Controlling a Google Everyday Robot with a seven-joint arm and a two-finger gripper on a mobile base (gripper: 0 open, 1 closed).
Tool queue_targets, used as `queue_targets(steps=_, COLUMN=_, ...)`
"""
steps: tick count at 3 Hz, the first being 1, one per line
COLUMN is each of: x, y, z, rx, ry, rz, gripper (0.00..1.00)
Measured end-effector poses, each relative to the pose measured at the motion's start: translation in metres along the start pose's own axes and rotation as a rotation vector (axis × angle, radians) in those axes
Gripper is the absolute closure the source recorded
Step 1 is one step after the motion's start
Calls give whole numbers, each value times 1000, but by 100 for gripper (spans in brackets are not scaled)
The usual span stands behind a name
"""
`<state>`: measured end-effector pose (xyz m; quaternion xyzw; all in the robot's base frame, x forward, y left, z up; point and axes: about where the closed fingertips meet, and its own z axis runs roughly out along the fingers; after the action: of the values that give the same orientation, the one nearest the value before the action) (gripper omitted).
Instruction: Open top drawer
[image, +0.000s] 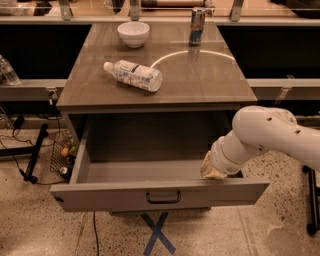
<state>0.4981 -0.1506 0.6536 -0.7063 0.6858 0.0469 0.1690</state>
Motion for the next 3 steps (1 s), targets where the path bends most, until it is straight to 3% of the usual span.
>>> queue_targets(steps=3, x=21, y=87, z=-40, rx=-104, ry=72, rz=113, gripper=100)
